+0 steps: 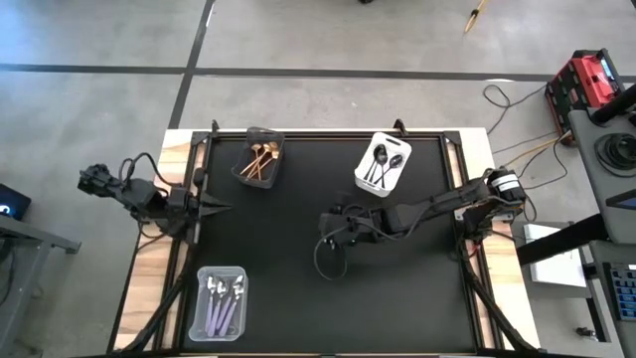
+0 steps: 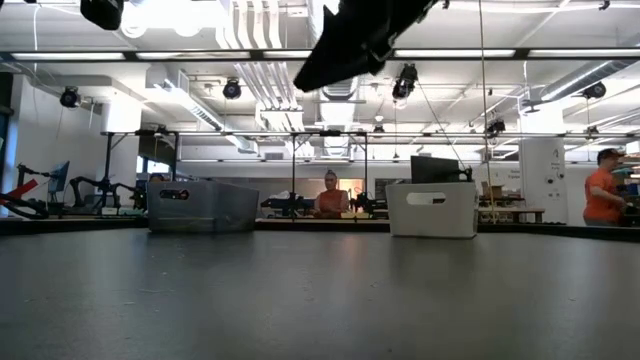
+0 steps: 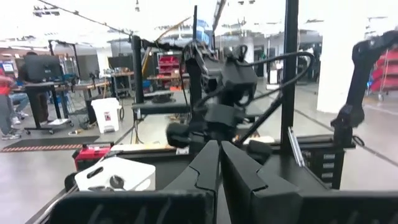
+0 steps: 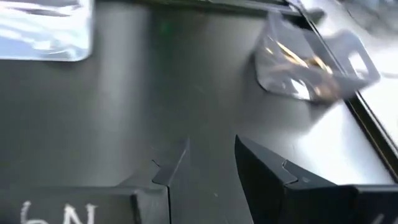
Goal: Sort silverware by color (type)
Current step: Return to Home Position
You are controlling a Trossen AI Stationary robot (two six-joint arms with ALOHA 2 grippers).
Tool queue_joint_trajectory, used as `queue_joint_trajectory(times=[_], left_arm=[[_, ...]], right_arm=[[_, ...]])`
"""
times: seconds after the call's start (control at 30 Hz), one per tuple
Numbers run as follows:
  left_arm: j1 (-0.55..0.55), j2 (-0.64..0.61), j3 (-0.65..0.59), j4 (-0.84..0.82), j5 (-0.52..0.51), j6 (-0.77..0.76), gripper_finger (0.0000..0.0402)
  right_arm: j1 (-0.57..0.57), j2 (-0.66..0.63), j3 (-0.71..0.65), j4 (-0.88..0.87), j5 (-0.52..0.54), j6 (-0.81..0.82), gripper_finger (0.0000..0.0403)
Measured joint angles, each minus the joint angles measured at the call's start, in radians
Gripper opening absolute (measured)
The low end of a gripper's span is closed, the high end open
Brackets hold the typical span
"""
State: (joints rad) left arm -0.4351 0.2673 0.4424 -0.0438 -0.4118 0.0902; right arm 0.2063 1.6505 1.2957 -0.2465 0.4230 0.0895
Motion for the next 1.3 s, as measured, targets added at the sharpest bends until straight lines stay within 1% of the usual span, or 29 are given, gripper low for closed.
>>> queue_joint_trajectory(times=[0.1, 0.23, 0.33, 0.53, 0.67, 0.83, 1.07, 1.3], left_arm=[[0.0, 0.0, 0.005, 0.011, -0.008, 0.0, 0.0], [0.0, -0.001, 0.016, 0.025, -0.064, -0.024, 0.0], [0.0, 0.0, 0.013, 0.033, -0.075, -0.025, 0.0], [0.0, 0.021, 0.013, 0.052, -0.076, -0.026, 0.0], [0.0, 0.046, 0.013, 0.052, -0.076, -0.026, 0.0], [0.0, 0.079, 0.014, 0.087, -0.077, -0.021, 0.0], [0.0, 0.119, 0.013, 0.116, -0.079, 0.004, 0.0], [0.0, 0.122, 0.013, 0.131, -0.088, 0.022, 0.0]], right_arm=[[0.007, 0.0, 0.0, 0.033, -0.038, -0.074, 0.0121], [0.001, 0.0, 0.0, 0.052, -0.106, -0.144, 0.0121], [-0.002, -0.002, -0.002, 0.079, -0.157, -0.202, 0.0121], [-0.002, -0.046, -0.023, 0.094, -0.162, -0.286, 0.0121], [-0.004, -0.099, -0.08, 0.126, -0.162, -0.326, 0.0121], [-0.019, -0.181, -0.171, 0.185, -0.173, -0.328, 0.0121], [-0.063, -0.306, -0.328, 0.344, -0.268, -0.331, 0.0121], [-0.101, -0.431, -0.441, 0.39, -0.273, -0.309, 0.0121]])
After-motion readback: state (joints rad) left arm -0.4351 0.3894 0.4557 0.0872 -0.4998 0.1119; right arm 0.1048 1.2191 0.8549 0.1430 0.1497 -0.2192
